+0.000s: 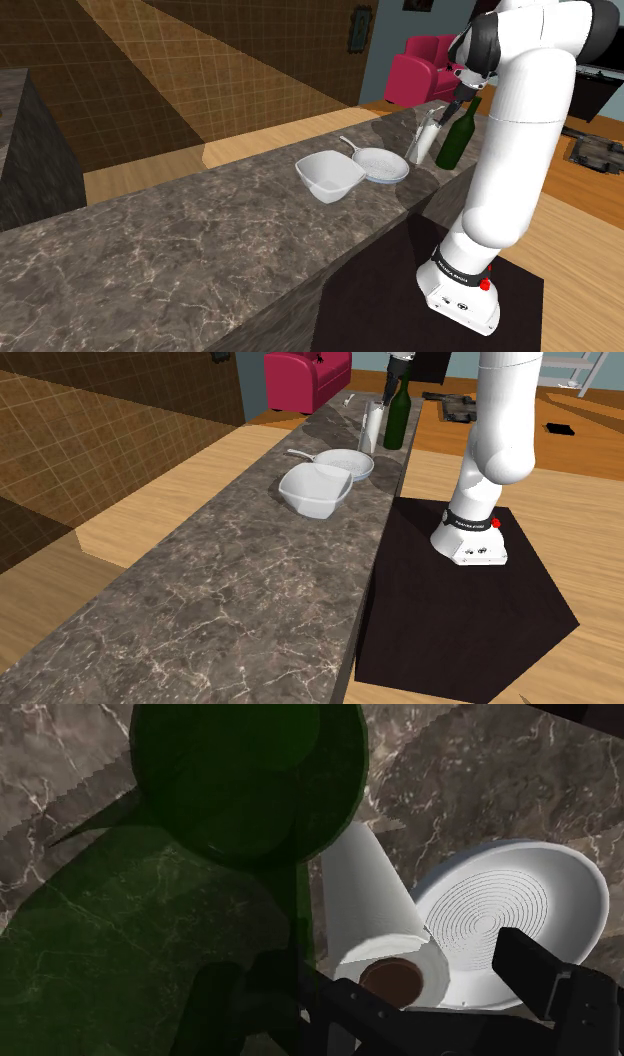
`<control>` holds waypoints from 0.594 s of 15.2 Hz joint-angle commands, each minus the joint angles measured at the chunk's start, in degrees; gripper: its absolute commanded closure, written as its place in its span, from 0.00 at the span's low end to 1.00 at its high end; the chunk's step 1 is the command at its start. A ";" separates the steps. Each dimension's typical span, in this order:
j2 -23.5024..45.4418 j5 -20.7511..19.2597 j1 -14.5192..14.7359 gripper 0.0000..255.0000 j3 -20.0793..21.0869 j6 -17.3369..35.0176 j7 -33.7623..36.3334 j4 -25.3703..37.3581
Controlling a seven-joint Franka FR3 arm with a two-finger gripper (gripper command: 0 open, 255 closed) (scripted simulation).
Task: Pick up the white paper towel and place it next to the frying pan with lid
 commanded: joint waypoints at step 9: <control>-2.31 -2.92 1.18 0.00 -1.93 -3.66 1.98 3.05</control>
